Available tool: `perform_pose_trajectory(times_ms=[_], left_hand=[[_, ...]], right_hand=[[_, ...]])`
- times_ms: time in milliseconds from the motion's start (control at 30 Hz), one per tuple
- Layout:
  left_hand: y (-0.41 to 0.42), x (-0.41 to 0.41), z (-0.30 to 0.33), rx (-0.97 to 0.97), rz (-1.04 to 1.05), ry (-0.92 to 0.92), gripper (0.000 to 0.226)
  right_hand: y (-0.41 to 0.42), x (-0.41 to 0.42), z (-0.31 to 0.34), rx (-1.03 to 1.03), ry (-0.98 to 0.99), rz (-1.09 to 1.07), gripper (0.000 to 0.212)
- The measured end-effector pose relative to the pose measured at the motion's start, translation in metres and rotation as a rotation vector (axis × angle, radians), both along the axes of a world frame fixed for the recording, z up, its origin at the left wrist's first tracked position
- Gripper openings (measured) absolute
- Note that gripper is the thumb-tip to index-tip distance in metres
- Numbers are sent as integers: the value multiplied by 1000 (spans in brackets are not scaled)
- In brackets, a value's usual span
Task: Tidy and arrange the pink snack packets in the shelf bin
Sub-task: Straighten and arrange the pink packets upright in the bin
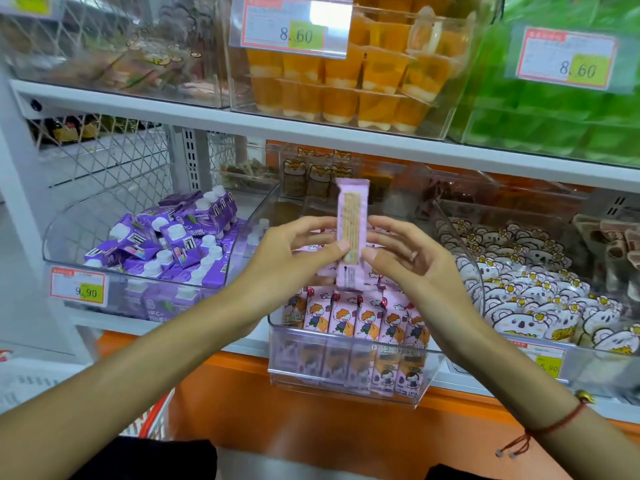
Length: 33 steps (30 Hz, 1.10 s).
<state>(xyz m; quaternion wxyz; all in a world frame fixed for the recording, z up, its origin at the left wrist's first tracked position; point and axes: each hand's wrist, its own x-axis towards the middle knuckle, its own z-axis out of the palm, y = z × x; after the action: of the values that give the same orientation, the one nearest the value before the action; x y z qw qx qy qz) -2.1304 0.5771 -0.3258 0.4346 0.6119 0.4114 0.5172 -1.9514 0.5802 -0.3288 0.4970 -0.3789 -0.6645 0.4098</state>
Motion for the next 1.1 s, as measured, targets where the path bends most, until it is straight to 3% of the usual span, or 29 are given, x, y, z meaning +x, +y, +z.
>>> perform_pose_trajectory(times_ms=[100, 267, 400, 567, 733, 933, 1100], left_hand=[[-2, 2, 2, -166, 20, -104, 17], [-3, 4, 5, -211, 32, -128, 29], [0, 4, 3, -194, 33, -144, 29], [2, 4, 0, -154, 1, -90, 30], [4, 5, -2, -102, 152, -63, 29], [2, 5, -1, -26, 49, -57, 22], [1, 4, 2, 46, 62, -39, 24]], right_hand=[[-1, -3, 0, -85, -39, -5, 36], [0, -6, 0, -152, -6, -33, 29], [1, -4, -2, -159, -14, -9, 48], [-2, -8, -6, 80, -122, -70, 49], [-4, -8, -8, 260, -273, -112, 53], [3, -9, -13, 96, -169, -14, 37], [6, -6, -15, 222, -249, -100, 31]])
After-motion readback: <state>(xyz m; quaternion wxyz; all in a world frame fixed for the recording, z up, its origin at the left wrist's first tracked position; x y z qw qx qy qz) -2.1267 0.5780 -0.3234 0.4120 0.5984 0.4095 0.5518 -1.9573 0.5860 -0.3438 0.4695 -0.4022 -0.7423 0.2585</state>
